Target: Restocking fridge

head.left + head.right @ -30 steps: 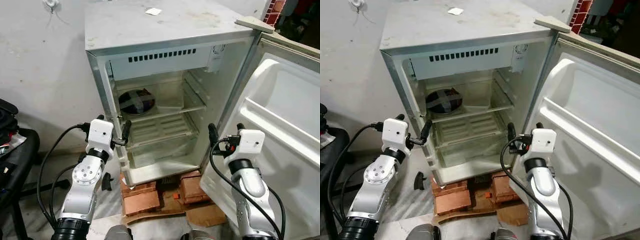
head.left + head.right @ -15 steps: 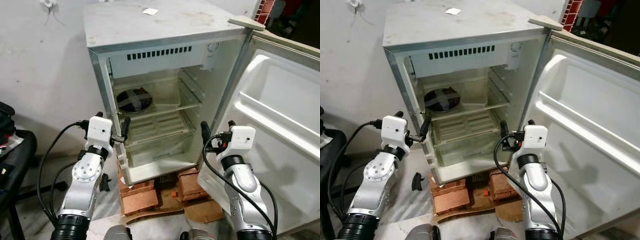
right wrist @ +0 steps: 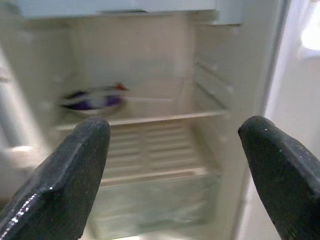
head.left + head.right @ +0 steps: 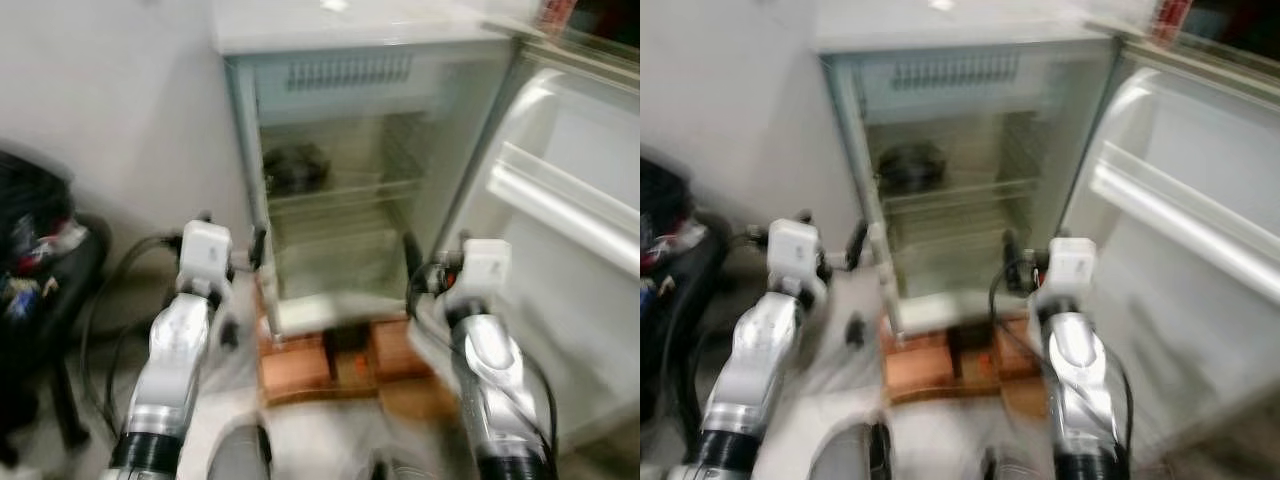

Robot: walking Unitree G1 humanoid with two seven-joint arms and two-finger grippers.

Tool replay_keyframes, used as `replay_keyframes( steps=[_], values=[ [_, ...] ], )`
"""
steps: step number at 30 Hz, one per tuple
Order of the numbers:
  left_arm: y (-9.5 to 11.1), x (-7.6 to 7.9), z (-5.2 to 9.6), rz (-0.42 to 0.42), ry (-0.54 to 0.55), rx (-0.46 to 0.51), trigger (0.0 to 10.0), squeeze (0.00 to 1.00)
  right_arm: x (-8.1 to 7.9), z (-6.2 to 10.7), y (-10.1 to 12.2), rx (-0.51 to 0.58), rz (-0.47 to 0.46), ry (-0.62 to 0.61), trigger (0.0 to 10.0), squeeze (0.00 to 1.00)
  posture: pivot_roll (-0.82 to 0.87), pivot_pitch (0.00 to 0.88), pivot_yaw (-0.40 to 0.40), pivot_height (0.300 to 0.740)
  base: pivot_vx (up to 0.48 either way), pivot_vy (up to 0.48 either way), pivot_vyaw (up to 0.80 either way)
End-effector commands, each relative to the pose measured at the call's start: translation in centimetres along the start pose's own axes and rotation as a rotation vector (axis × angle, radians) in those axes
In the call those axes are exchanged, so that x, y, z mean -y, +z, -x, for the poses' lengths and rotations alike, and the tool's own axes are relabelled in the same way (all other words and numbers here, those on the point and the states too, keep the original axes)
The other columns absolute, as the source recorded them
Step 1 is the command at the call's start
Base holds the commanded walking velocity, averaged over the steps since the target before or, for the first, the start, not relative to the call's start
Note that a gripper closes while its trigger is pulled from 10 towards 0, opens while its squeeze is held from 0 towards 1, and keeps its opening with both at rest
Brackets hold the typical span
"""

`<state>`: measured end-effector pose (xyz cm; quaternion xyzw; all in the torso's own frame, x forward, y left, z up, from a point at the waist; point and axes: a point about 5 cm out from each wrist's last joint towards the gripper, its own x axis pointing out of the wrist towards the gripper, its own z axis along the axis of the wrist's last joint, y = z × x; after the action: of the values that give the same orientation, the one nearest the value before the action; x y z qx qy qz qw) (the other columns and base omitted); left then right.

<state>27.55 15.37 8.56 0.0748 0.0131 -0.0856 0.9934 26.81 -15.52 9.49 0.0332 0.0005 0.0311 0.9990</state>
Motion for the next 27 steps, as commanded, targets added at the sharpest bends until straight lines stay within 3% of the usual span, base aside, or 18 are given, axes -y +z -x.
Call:
replay_keyframes(
  steps=[1, 6, 17, 27],
  values=[
    [1.3, 0.0, -0.7, -0.017, -0.008, 0.043, 10.0, 0.00, 0.3, 0.1, 0.2, 0.003, -0.002, -0.016, 10.0, 0.00, -0.02, 0.000, 0.018, 0.740, -0.326, 0.000, 0.00],
    [0.4, 0.6, 0.1, -0.014, -0.045, 0.015, 10.0, 0.00, 0.9, 0.5, 0.0, -0.012, -0.010, -0.041, 10.0, 0.00, -0.02, 0.000, 0.017, 0.740, -0.320, 0.000, 0.00],
    [0.9, 1.1, -0.1, -0.006, -0.074, 0.043, 10.0, 0.00, 0.8, 0.3, 0.2, -0.015, -0.001, -0.030, 10.0, 0.00, -0.02, 0.000, 0.008, 0.740, 0.000, 0.000, 0.00],
    [0.8, 1.4, -0.2, 0.008, -0.078, 0.038, 10.0, 0.00, 0.7, 0.2, 0.1, -0.025, -0.003, -0.023, 10.0, 0.00, -0.02, 0.000, 0.003, 0.740, 0.000, -0.480, 0.00]
  ],
)
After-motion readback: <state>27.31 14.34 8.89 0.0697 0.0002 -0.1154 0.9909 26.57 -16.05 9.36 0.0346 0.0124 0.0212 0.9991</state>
